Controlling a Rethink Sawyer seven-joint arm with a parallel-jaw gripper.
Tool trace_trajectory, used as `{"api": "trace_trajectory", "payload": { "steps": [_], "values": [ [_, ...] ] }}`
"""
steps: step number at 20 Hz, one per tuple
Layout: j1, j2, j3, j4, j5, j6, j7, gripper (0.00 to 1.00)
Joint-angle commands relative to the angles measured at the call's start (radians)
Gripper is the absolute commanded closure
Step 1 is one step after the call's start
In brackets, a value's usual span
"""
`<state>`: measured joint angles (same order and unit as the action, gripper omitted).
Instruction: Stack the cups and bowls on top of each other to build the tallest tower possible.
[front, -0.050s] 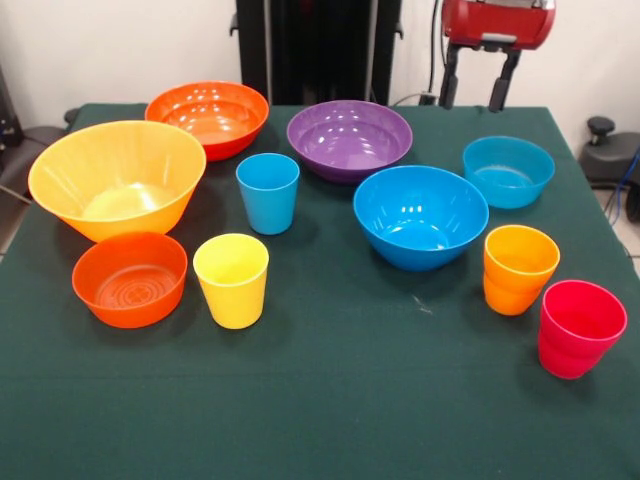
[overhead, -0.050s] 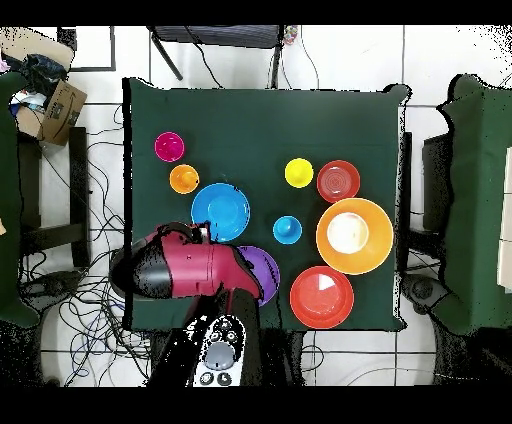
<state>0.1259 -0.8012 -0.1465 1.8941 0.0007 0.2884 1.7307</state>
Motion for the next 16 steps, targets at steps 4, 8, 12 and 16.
{"api": "trace_trajectory", "payload": {
  "steps": [4,8,12,16],
  "values": [
    [0.008,0.086,0.018,-0.034,0.004,0.052,0.155,0.00],
    [0.013,0.093,0.013,-0.036,0.009,0.046,0.159,0.00],
    [0.013,0.091,0.012,-0.033,0.010,0.046,0.157,0.00],
    [0.014,0.091,0.011,-0.033,0.011,0.048,0.156,0.00]
  ]
}}
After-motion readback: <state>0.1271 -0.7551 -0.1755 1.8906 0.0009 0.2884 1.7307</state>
